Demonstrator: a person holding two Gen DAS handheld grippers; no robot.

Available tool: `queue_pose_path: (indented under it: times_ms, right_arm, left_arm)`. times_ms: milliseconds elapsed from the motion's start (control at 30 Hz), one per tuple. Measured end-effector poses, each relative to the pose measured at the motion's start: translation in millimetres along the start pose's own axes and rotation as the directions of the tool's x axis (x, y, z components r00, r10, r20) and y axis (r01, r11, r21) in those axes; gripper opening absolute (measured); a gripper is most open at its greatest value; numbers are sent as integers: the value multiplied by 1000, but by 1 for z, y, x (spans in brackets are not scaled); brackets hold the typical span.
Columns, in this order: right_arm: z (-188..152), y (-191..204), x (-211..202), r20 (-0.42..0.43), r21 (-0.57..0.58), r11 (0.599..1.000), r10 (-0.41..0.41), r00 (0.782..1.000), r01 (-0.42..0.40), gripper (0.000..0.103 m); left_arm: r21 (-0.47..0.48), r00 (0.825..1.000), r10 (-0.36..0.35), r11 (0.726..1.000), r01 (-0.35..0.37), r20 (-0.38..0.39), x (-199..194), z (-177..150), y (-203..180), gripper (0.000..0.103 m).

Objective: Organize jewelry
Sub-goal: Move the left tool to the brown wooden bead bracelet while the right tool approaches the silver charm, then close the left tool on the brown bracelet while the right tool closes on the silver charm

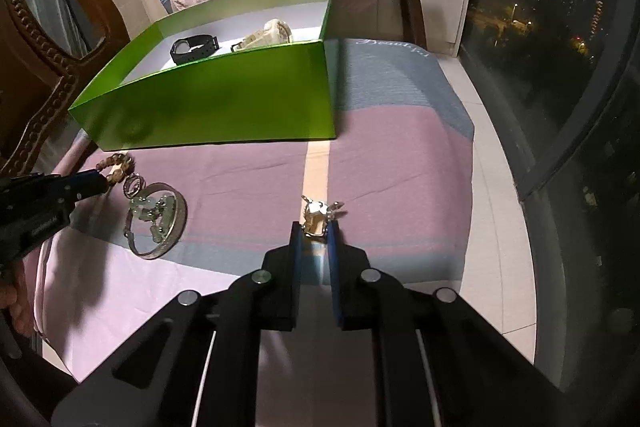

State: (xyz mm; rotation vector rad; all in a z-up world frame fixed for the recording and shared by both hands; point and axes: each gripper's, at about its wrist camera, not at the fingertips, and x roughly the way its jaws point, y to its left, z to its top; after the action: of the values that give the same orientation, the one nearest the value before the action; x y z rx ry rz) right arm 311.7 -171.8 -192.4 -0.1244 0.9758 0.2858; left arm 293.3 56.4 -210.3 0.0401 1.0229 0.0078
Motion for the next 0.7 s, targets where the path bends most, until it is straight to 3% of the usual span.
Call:
queue_pose_path:
  times_ms: [133, 167, 400, 467, 500, 533, 600, 700]
  right_arm:
    - [-2, 1, -10, 22, 8, 1000, 25, 999, -25, 13]
    - [-2, 1, -12, 25, 9, 999, 32, 999, -32, 13]
    - [-13, 0, -43, 74, 18, 996, 84, 994, -85, 13]
    - [-14, 0, -48, 88, 18, 996, 81, 993, -82, 13]
    - [-14, -1, -48, 89, 19, 996, 80, 993, -82, 13]
    - [-14, -1, -48, 87, 23, 996, 84, 993, -87, 13]
    - [-14, -1, -50, 91, 24, 996, 88, 992, -91, 13]
    - [-16, -3, -51, 88, 27, 995, 89, 992, -92, 13]
  left_arm:
    - [-15, 1000, -13, 1000, 13, 8, -6, -7, 2, 7]
    - [-18, 1000, -23, 1000, 23, 13, -11, -10, 3, 0]
    - [-47, 994, -66, 996, 70, 82, -62, -22, 10, 0]
    - [-9, 996, -56, 998, 57, 70, -66, -22, 7, 1]
    - [18, 997, -18, 1000, 17, 75, -64, -21, 4, 6]
    - [40, 997, -2, 999, -1, 78, -61, -19, 2, 23]
    - [80, 998, 11, 997, -16, 58, -43, -14, -1, 42]
    - [132, 1000, 17, 991, -18, 14, -18, -5, -2, 25]
